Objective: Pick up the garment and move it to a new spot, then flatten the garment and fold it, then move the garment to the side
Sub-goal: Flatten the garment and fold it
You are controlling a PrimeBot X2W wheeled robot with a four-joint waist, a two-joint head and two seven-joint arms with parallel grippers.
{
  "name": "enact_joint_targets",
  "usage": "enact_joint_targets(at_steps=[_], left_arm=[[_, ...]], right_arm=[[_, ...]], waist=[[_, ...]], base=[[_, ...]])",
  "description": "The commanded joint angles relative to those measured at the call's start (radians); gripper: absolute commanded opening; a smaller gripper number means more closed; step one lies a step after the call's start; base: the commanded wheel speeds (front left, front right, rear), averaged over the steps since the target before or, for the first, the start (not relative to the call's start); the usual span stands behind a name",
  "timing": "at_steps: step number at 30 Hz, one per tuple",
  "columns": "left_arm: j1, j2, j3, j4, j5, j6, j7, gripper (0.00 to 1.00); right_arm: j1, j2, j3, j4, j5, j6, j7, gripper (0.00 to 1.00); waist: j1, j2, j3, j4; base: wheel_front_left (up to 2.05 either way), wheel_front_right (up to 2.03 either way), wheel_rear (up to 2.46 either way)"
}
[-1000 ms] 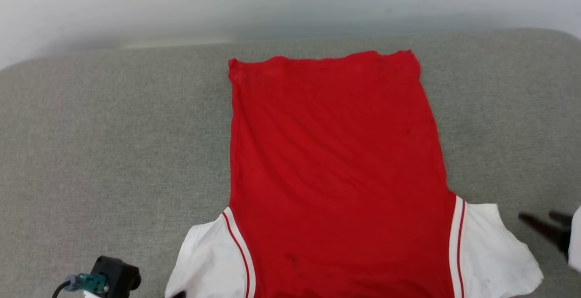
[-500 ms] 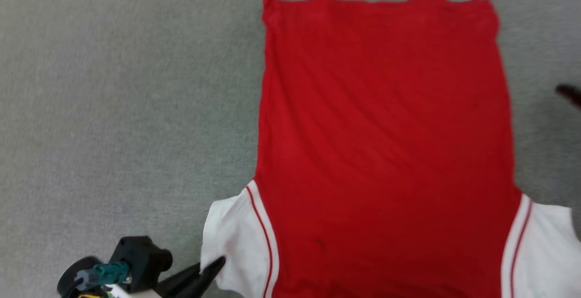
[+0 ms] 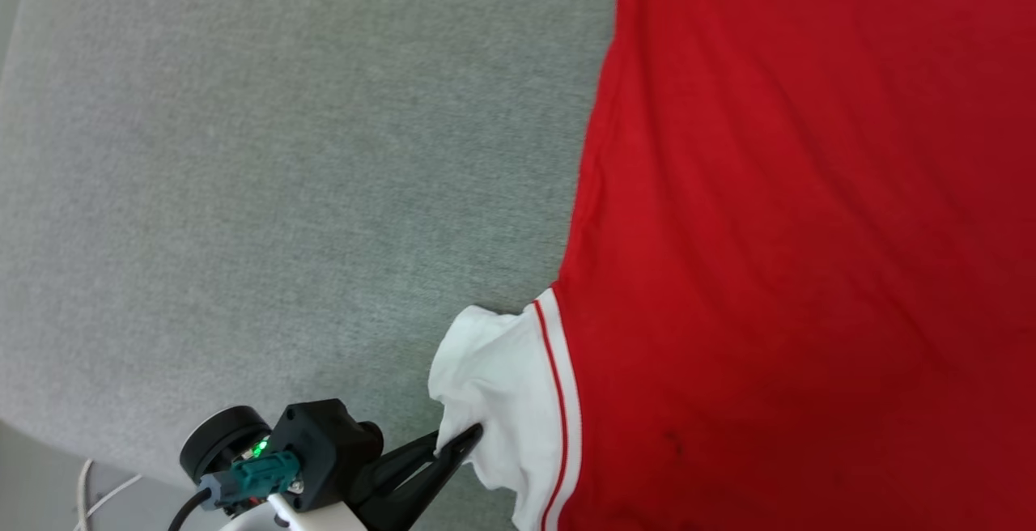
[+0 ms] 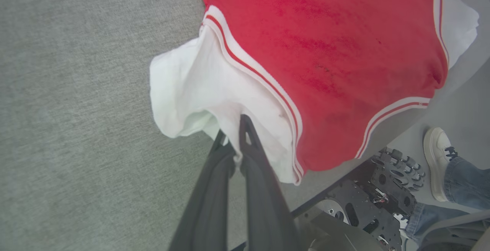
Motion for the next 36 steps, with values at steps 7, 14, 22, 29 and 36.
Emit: enact_joint_targets(at_steps=[7, 14, 22, 29, 36], left_arm=[[-0.044, -0.042, -0.014, 0.024, 0.017, -0.026, -0.023, 0.0], [-0.052, -0.057, -0.018, 0.051, 0.022, -0.037, -0.041, 0.0], [-0.061, -0.058, -0.006, 0.087, 0.032, -0.027, -0.055, 0.0], [-0.039, -0.054, 0.006, 0.123, 0.021, -0.004, -0.063, 0.0], [-0.01, -0.044, 0.026, 0.157, -0.006, 0.025, -0.069, 0.0]], right_arm=[[-0.044, -0.013, 0.015, 0.107, -0.057, 0.0, -0.027, 1.0], [-0.008, 0.007, 0.012, 0.181, -0.059, 0.0, 0.005, 0.0], [0.045, 0.002, -0.024, 0.188, -0.078, 0.0, 0.004, 0.0], [0.159, 0.029, -0.034, 0.187, -0.037, 0.0, -0.009, 0.0], [0.326, 0.056, -0.009, 0.16, 0.01, 0.0, -0.025, 0.0]], waist=[[-0.0003, 0.0, 0.056, 0.079], [-0.0003, 0.0, 0.065, 0.093], [-0.0003, 0.0, 0.026, 0.072], [-0.0003, 0.0, -0.07, 0.014], [-0.0003, 0.0, -0.2, -0.067]], base=[[0.0, 0.0, 0.0], [0.0, 0.0, 0.0], [0.0, 0.0, 0.0], [0.0, 0.0, 0.0], [0.0, 0.0, 0.0]])
